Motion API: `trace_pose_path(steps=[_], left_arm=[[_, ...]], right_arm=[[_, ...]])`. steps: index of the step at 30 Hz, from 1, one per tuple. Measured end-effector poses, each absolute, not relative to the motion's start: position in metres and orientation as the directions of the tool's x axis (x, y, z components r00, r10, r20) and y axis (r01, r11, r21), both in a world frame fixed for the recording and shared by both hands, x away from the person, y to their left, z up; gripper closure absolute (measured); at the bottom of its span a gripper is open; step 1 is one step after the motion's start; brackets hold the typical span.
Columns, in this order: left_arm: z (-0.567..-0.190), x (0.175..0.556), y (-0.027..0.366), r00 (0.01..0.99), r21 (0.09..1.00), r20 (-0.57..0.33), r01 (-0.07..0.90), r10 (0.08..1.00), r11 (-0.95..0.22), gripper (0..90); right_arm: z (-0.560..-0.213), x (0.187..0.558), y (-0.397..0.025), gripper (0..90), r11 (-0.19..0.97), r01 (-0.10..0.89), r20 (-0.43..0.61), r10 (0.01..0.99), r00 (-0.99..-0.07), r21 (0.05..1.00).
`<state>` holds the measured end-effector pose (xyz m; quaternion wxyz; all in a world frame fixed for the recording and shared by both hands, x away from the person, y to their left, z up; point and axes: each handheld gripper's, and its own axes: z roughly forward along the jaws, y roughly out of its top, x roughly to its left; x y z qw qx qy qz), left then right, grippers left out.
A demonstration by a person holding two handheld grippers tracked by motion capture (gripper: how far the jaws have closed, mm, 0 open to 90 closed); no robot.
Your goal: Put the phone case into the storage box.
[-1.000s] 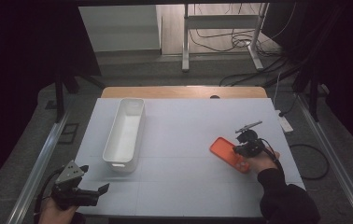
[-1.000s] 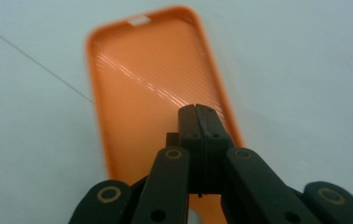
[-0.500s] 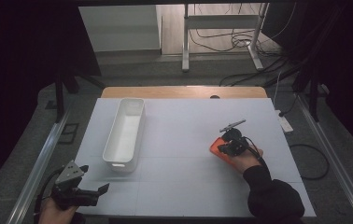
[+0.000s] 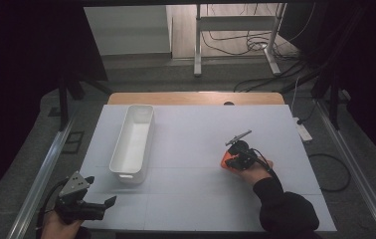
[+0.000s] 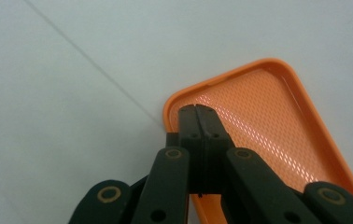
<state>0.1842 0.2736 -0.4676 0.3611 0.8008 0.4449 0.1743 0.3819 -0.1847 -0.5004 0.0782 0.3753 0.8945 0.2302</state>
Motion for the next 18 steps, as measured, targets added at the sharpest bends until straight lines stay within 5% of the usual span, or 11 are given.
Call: trace_pose_path(steps=[18], left_arm=[[-0.467, 0.185, 0.273, 0.545, 0.733, -0.043, 0.587, 0.837, -0.344, 1.6]], right_arm=[[-0.499, 0.35, -0.198, 89.5, 0.659, 0.626, 0.078, 0.66, -0.747, 0.417]])
